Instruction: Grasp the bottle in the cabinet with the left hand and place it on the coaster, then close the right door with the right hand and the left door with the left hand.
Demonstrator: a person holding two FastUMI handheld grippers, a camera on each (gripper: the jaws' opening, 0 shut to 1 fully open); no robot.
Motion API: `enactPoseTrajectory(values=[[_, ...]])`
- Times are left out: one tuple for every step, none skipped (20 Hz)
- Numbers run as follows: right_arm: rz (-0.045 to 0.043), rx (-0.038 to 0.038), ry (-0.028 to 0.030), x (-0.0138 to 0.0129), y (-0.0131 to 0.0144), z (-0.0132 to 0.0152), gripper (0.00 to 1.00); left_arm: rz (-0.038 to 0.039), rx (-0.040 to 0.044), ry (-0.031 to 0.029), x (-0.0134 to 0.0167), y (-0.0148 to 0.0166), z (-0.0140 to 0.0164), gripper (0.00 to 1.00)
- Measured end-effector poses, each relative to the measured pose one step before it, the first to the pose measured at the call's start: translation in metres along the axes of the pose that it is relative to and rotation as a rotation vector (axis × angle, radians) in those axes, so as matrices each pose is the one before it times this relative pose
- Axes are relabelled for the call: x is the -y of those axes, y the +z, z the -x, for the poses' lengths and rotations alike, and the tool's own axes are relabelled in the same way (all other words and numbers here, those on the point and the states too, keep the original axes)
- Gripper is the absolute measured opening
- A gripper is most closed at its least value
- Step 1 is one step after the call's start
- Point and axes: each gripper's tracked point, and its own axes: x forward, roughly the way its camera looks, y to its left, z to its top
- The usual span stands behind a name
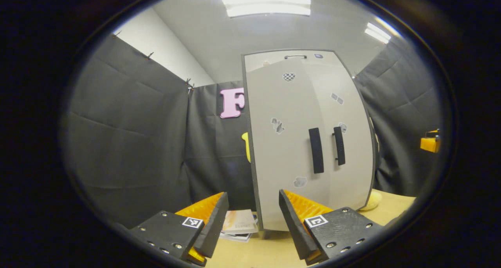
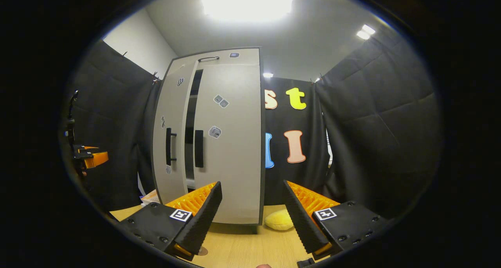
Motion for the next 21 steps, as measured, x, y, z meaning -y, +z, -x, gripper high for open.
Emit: enactPoseTrajectory(values=[[0.00215, 0.00199, 0.00267, 0.00007, 0.00047, 0.00336, 0.98, -0.00067, -0.00398, 0.00598, -0.0035, -0.00076, 0.00927, 0.85], [0.00258, -0.00176, 0.00164, 0.00006, -0.00023, 0.00324, 0.98, -0.00037, -0.00166, 0.00353, -0.00216, -0.00102, 0.0073, 0.85], [0.00312, -0.0031, 0.00182, -0.00151, -0.00037, 0.00308, 0.98, 0.00015, -0.00105, 0.00437, -0.00247, -0.0009, 0.00684, 0.79], [0.00242, -0.00285, 0.00137, -0.00008, -0.0009, 0.0046, 0.98, 0.00176, 0.0049, 0.0017, -0.00134, 0.0003, 0.00629, 0.79], [0.00122, -0.00155, 0.00431, -0.00175, -0.00086, 0.00375, 0.98, 0.00124, 0.00339, -0.00156, -0.00127, 0.00125, 0.00451, 0.85], [-0.00076, -0.00011, 0.0034, -0.00181, 0.00009, 0.00251, 0.98, -0.00034, 0.00107, 0.00113, -0.00187, 0.00054, 0.00452, 0.85], [-0.00133, -0.00065, 0.00292, -0.00147, -0.00016, 0.00272, 0.98, -0.00142, 0.00107, 0.00191, -0.00088, -0.00028, 0.00494, 0.85], [-0.00257, 0.00298, 0.00205, -0.00143, 0.00105, 0.0028, 0.98, -0.00132, -0.00017, 0.00372, -0.00094, 0.00058, 0.00374, 0.79], [-0.00151, 0.00419, 0.00201, -0.00138, 0.00114, 0.00216, 1.0, 0.00074, 0.00194, 0.0005, 0.00029, 0.00036, 0.00252, 0.79], [-0.00089, 0.00406, 0.00268, -0.00211, 0.00179, 0.00224, 0.98, -0.00057, 0.00259, 0.00006, -0.00003, 0.00162, 0.00363, 0.79], [0.00002, 0.00394, 0.00272, -0.00162, 0.00146, 0.00158, 0.98, -0.00239, 0.00329, 0.00233, -0.00132, 0.00062, 0.00495, 0.79], [0.00146, 0.00105, 0.00251, -0.0019, 0.00131, 0.00179, 0.98, -0.00274, 0.00339, 0.00024, -0.00062, 0.00185, 0.0046, 0.79], [0.00181, 0.00251, 0.00137, -0.00049, 0.0017, 0.0005, 0.98, -0.00139, 0.00227, 0.00117, -0.00101, 0.00065, 0.00337, 0.79], [0.00159, 0.00056, 0.00226, -0.00036, 0.00133, 0.00039, 0.98, 0.00033, 0.0023, 0.00054, -0.0008, 0.00139, 0.00266, 0.79], [0.00073, 0.00085, 0.00231, -0.00205, 0.00072, 0.00144, 0.98, 0.0017, -0.00087, 0.00191, -0.00164, -0.0011, 0.00089, 0.78], [0.00059, 0.00218, 0.00116, -0.00092, 0.00084, 0.00069, 0.98, 0.00201, -0.00366, 0.00339, -0.00196, -0.00084, 0.00199, 0.79], [0.00144, 0.00108, 0.00019, -0.00147, 0.00068, 0.00319, 0.98, 0.00429, -0.0033, 0.00189, -0.00247, -0.00042, 0.00165, 0.78], [0.00194, -0.0004, 0.00058, -0.00068, -0.00006, 0.00144, 0.98, 0.005, -0.00368, 0.00267, -0.00159, -0.00056, 0.00123, 0.78], [0.00266, -0.0004, 0.0024, -0.00205, -0.00008, 0.00121, 0.92, 0.00429, -0.00294, 0.00114, -0.00266, -0.00121, 0.00029, 0.78], [0.00244, -0.00081, 0.00088, -0.00084, 0.00034, 0.00112, 0.92, 0.00198, -0.00088, 0.00253, -0.002, -0.00039, 0.00024, 0.78], [0.00084, -0.00067, 0.00077, -0.00107, -0.00035, 0.00083, 0.92, -0.00028, -0.00039, 0.00147, -0.00163, -0.0006, -0.00016, 0.79]])
